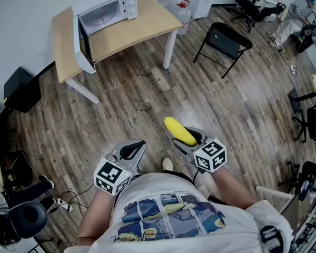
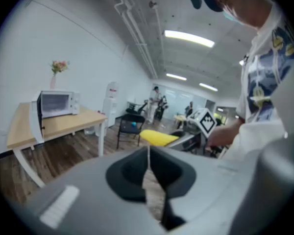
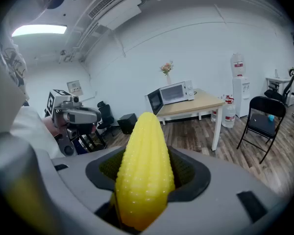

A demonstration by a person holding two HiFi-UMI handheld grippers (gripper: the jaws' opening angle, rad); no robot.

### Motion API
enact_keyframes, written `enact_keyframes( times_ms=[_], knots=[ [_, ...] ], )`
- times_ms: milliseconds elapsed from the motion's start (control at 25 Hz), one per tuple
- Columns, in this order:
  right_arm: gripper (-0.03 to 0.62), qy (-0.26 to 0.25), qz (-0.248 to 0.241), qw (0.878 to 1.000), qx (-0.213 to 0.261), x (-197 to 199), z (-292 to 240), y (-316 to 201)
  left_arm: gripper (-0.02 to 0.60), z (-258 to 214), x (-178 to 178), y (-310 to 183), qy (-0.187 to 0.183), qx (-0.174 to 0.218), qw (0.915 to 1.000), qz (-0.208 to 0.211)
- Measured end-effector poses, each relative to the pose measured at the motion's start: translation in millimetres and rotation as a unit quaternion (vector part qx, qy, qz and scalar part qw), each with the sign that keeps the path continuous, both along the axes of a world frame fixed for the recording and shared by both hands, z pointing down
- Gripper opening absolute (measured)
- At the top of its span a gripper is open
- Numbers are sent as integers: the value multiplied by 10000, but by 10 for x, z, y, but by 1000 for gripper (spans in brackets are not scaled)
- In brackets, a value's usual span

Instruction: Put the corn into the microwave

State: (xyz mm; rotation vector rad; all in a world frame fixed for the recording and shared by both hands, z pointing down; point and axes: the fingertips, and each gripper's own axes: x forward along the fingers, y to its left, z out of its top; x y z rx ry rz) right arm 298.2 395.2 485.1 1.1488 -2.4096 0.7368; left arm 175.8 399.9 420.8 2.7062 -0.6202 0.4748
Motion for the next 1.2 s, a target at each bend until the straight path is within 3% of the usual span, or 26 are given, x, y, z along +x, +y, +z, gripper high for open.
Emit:
enact_keyframes(
  times_ms=[240,600,880,1200],
  knots=[
    [250,107,-70,9999,110,-730,-80,-129,17,41,-852,-57,170,-132,9996,-186],
    [249,44,352,9994,-42,-1502,-53,-210,17,203,-1837,-128,74,-83,9999,-86],
    [249,249,434,9987,-112,-1562,-12,-406,11,246,-1951,-433,165,57,9998,-81],
    [249,400,183,9990,-37,-1700,-89,-1663,9,27,-2109,-1552,75,90,9996,-253]
  ],
)
